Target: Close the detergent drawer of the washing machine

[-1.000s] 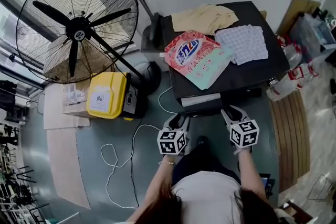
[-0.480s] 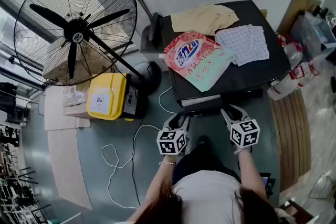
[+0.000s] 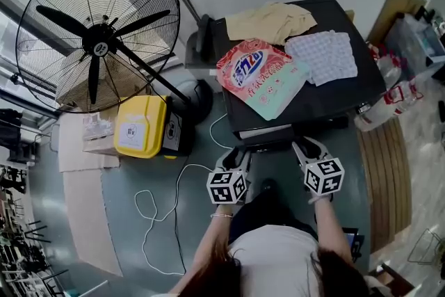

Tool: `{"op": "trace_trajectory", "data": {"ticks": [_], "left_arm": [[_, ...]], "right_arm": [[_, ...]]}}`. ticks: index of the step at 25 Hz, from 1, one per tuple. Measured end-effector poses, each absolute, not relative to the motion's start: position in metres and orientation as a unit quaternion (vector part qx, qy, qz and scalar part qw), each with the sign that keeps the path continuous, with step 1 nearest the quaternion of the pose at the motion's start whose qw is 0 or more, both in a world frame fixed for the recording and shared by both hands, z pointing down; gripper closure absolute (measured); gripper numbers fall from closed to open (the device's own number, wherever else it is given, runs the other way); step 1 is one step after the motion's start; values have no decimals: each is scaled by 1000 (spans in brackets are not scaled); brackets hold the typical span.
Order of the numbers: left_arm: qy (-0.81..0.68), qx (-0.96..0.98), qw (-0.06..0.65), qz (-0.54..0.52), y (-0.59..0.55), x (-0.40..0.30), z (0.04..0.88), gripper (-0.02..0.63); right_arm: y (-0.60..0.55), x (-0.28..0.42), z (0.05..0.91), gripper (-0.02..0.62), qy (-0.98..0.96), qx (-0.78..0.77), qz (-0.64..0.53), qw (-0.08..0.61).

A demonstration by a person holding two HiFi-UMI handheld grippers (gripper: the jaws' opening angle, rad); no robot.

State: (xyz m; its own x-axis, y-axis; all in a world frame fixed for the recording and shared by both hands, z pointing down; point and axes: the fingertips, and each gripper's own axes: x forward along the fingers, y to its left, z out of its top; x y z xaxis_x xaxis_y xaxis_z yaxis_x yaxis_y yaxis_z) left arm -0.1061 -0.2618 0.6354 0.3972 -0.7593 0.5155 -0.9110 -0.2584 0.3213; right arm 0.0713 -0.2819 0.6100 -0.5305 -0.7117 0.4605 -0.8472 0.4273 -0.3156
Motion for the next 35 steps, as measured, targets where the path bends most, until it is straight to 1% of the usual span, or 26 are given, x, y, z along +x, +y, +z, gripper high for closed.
{"op": "trace_trajectory", "data": {"ticks": [5, 14, 21, 26, 28, 35], "left_arm": [[-548, 770, 294, 145, -286, -111, 633, 446], [-551, 767, 301, 131, -290, -113, 634, 437], [-556, 763, 303, 129, -293, -117, 635, 394], [-556, 762, 305, 130, -293, -118, 637, 383], [-555, 762, 307, 132, -293, -118, 637, 383], [-552, 767, 296, 142, -296, -117, 636, 390]], "right_arm": [[-306, 66, 610, 468, -830, 469, 258, 154], [-311, 65, 608, 460, -826, 484, 258, 130], [-312, 66, 609, 459, -823, 490, 265, 115], [-314, 69, 612, 433, -819, 494, 269, 111], [-314, 69, 612, 422, -818, 496, 271, 111], [-316, 70, 612, 417, -817, 497, 272, 108]]}}
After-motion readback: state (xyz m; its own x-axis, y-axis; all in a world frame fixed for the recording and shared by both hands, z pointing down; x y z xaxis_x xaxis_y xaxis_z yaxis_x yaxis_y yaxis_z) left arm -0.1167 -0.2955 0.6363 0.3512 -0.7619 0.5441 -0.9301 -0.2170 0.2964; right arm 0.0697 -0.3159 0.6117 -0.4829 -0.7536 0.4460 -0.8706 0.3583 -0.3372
